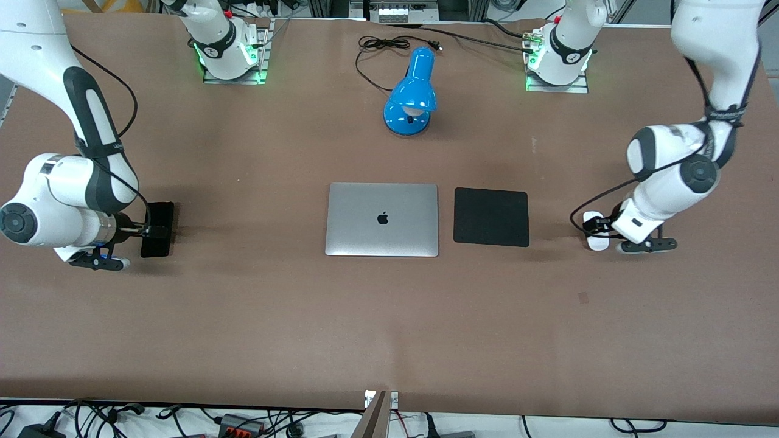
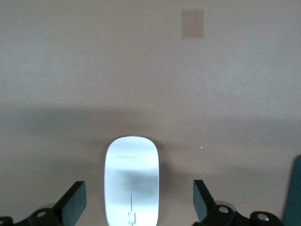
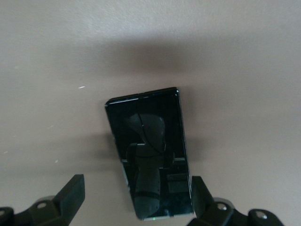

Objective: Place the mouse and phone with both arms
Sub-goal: 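Lower the right gripper onto the phone while the left gripper reaches the mouse, then grasp the phone with the right gripper while the left gripper grasps the mouse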

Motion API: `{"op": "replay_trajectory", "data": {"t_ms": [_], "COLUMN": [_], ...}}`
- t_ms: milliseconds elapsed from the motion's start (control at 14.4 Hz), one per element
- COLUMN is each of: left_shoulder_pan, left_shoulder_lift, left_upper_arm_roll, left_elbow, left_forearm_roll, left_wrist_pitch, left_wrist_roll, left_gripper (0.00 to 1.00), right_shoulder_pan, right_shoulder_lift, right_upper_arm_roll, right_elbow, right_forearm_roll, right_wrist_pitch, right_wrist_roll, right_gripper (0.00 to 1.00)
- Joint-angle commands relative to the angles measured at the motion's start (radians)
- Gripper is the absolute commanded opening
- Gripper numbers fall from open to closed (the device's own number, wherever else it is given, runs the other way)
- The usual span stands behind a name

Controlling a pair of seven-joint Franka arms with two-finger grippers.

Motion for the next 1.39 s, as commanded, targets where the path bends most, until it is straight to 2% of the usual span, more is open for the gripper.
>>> {"op": "replay_trajectory", "data": {"t_ms": [0, 278, 626, 765, 834, 973, 1112, 1182, 1321], "left_shoulder_pan": [0.002, 0.004, 0.032, 0.033, 0.033, 0.033, 0.032, 0.032, 0.029], "left_shoulder_lift": [0.003, 0.028, 0.068, 0.077, 0.077, 0.077, 0.073, 0.068, 0.044], "left_upper_arm_roll": [-0.002, 0.004, 0.006, 0.007, 0.006, 0.006, 0.006, 0.004, -0.001], "left_elbow": [-0.002, 0.0, 0.004, 0.004, 0.003, 0.001, 0.001, 0.001, 0.012], "left_forearm_roll": [0.016, 0.016, 0.016, 0.016, 0.016, 0.016, 0.016, 0.016, 0.016], "left_wrist_pitch": [0.021, 0.03, 0.046, 0.046, 0.046, 0.046, 0.041, 0.035, 0.026], "left_wrist_roll": [0.012, 0.074, 0.123, 0.115, 0.111, 0.1, 0.1, 0.101, 0.105], "left_gripper": [1.0, 1.0, 1.0, 1.0, 0.92, 0.62, 0.43, 0.35, 0.32], "right_shoulder_pan": [-0.015, -0.028, -0.031, -0.031, -0.031, -0.031, -0.033, -0.034, -0.038], "right_shoulder_lift": [-0.005, -0.003, 0.009, 0.012, 0.012, 0.012, 0.023, 0.024, 0.029], "right_upper_arm_roll": [0.013, 0.013, 0.013, 0.013, 0.013, 0.013, 0.013, 0.013, 0.015], "right_elbow": [-0.055, -0.119, -0.121, -0.121, -0.121, -0.118, -0.116, -0.116, -0.116], "right_forearm_roll": [-0.014, -0.016, -0.019, -0.05, -0.057, -0.059, -0.059, -0.059, -0.057], "right_wrist_pitch": [0.061, 0.166, 0.168, 0.181, 0.181, 0.181, 0.183, 0.183, 0.183], "right_wrist_roll": [-0.019, -0.044, -0.108, -0.13, -0.131, -0.139, -0.145, -0.144, -0.142], "right_gripper": [1.0, 1.0, 1.0, 1.0, 1.0, 1.0, 1.0, 1.0, 1.0]}}
